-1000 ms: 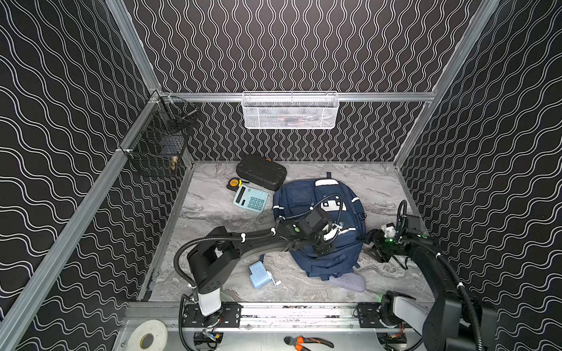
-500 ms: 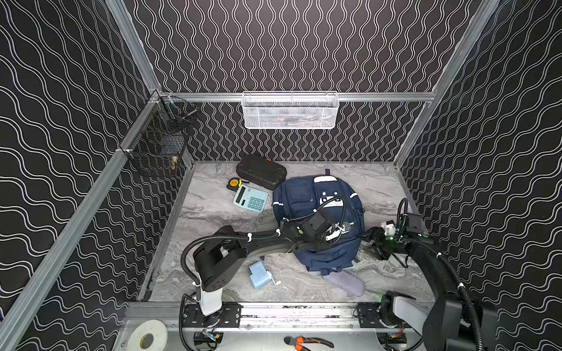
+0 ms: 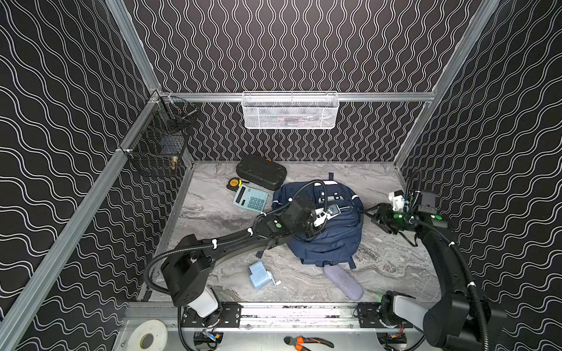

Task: Pack books, pencil case, and school supplies into a backpack
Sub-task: Unzip the student bag at the center of the table.

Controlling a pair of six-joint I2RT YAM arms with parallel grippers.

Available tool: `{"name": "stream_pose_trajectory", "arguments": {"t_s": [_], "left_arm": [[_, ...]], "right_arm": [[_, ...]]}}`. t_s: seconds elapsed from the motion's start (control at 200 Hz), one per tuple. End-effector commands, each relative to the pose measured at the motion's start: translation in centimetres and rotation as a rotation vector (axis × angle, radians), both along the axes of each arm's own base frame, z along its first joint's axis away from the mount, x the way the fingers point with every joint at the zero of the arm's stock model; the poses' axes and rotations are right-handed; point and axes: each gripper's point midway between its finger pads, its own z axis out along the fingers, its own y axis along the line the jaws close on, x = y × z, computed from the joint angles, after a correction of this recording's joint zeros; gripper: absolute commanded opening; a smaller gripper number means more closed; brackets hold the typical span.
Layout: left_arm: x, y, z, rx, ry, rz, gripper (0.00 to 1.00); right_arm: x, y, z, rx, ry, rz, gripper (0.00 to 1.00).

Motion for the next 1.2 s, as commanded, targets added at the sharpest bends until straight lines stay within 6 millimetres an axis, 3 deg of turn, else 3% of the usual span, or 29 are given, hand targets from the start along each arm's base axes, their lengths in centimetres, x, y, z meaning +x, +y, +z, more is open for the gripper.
{"name": "stream_pose_trajectory", "arguments": {"t_s": [0.0, 0.145, 0.235, 0.355, 0.591, 0.796, 0.936, 1.196], "left_arm": [[0.3, -0.4, 4.8, -0.164, -0.120, -0.100, 0.00], [-0.2, 1.4, 4.6, -0.208, -0.075, -0.189, 0.00], [-0.4, 2.0, 4.5, -0.221, -0.058, -0.211, 0.00], [-0.8, 2.4, 4.1, -0.232, -0.027, -0.239, 0.00], [-0.7, 3.0, 4.1, -0.274, -0.009, -0.243, 0.00], [-0.7, 2.8, 3.8, -0.290, 0.009, -0.248, 0.00], [-0.6, 2.6, 3.9, -0.312, 0.019, -0.250, 0.00], [-0.5, 2.2, 3.6, -0.337, 0.049, -0.252, 0.00]], "right_arm": [[1.2, 1.6, 1.9, 0.063, -0.094, 0.126, 0.55], [2.9, 3.1, 1.7, 0.197, -0.182, 0.193, 0.51], [3.8, 3.1, 2.2, 0.192, -0.292, 0.201, 0.53], [4.3, 3.2, 0.9, 0.183, -0.339, 0.231, 0.55], [6.5, 2.8, -2.9, 0.255, -0.233, 0.158, 0.58], [7.8, 4.0, -6.2, 0.300, -0.123, 0.136, 0.57], [8.2, 4.3, -7.2, 0.343, -0.101, 0.131, 0.57], [9.2, 4.5, -7.6, 0.362, -0.095, 0.151, 0.39]]}}
